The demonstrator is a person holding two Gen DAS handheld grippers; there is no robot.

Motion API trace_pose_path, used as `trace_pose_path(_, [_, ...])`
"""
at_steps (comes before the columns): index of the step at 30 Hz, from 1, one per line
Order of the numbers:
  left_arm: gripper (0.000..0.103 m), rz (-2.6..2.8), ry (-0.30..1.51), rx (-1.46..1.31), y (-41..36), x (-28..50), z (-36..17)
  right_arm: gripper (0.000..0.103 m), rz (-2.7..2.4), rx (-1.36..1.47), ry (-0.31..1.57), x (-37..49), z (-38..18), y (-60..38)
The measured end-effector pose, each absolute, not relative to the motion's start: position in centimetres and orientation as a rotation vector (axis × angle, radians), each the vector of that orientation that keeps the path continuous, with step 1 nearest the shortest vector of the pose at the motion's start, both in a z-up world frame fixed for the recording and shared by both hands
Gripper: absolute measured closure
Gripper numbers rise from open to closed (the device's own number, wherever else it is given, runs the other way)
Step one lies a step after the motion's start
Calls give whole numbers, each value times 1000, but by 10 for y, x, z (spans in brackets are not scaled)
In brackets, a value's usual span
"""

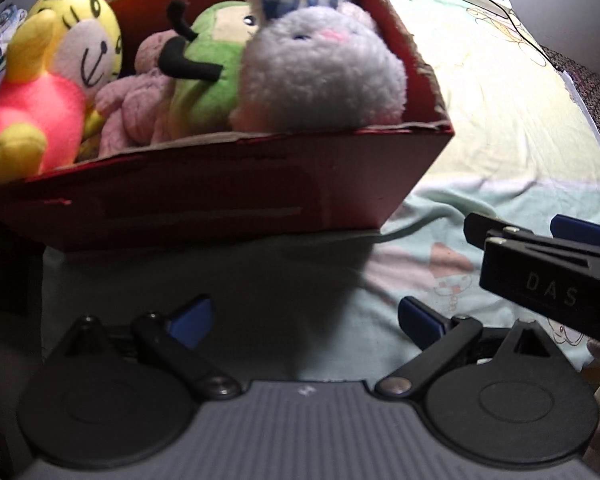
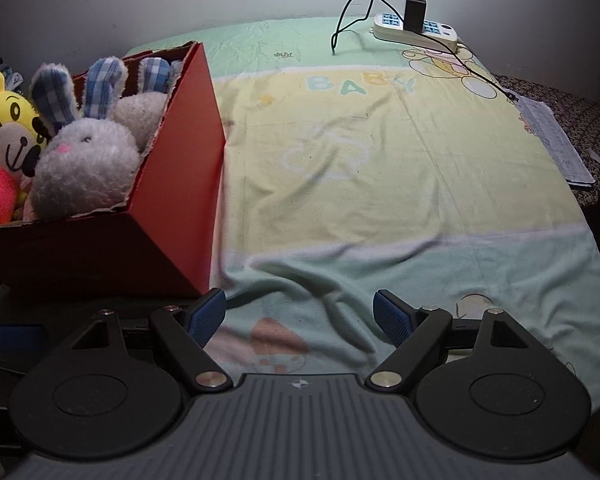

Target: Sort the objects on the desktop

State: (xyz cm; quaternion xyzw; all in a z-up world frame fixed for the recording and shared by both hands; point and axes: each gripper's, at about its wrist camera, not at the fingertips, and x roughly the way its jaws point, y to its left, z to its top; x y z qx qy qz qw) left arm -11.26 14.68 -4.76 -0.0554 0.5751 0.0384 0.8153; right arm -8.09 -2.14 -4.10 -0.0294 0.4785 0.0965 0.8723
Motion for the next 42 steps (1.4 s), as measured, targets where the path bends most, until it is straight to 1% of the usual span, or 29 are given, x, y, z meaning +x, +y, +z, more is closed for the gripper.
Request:
trace_pose_path(16, [5,131,1162,-90,204,-145,-25,20,269,-44,960,-114,-19,38])
trace_pose_path(28, [5,117,1045,-89,227,-158,25,24,306,4,857,-128,28,58])
trace_pose_path(32, [5,128,1017,-84,231,-153,36,24,297,18,826,-125,40,62])
trace_pose_path(38, [5,142,1026,-93,234,-143,45,24,303,36,813,-120,49,69])
trace_pose_path(42, [2,170,1021,-90,238,-139,49,24,303,38,807,-116,53,70])
